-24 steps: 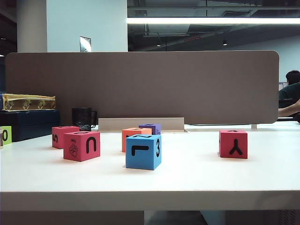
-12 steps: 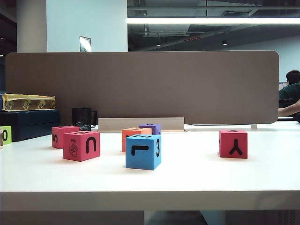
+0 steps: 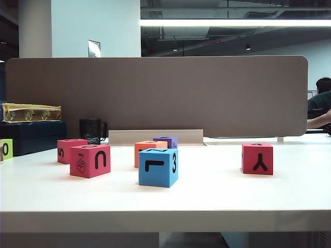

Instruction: Select the appropriate blocks from the scattered letter blocks on the table and arrange them in a row to spell out "2024".

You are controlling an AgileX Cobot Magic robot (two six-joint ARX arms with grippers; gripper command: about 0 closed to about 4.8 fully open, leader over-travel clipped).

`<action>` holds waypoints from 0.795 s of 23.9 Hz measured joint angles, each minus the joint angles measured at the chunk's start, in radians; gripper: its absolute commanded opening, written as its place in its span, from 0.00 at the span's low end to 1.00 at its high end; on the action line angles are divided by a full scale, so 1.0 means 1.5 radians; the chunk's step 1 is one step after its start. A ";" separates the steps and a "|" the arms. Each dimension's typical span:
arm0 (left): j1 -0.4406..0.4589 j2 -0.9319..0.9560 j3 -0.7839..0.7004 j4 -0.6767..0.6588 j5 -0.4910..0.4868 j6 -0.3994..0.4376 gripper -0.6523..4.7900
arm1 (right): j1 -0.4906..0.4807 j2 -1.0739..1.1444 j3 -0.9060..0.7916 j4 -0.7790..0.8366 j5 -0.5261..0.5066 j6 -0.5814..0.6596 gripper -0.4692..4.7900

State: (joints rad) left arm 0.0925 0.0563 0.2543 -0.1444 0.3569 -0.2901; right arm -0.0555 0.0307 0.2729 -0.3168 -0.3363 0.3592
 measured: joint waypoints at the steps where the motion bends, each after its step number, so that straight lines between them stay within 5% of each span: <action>1: 0.000 0.007 0.009 -0.009 0.000 0.008 0.11 | 0.000 0.008 0.009 -0.005 -0.001 0.000 0.08; 10: 0.000 0.091 0.099 -0.074 0.030 0.068 0.11 | 0.000 0.101 0.133 -0.085 -0.006 -0.070 0.08; 19: 0.000 0.307 0.261 -0.132 0.065 0.105 0.11 | 0.000 0.310 0.331 -0.155 -0.070 -0.142 0.08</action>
State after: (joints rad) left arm 0.0925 0.5171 0.6456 -0.3420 0.4545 -0.1333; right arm -0.0555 0.4950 0.7692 -0.5495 -0.4412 0.1467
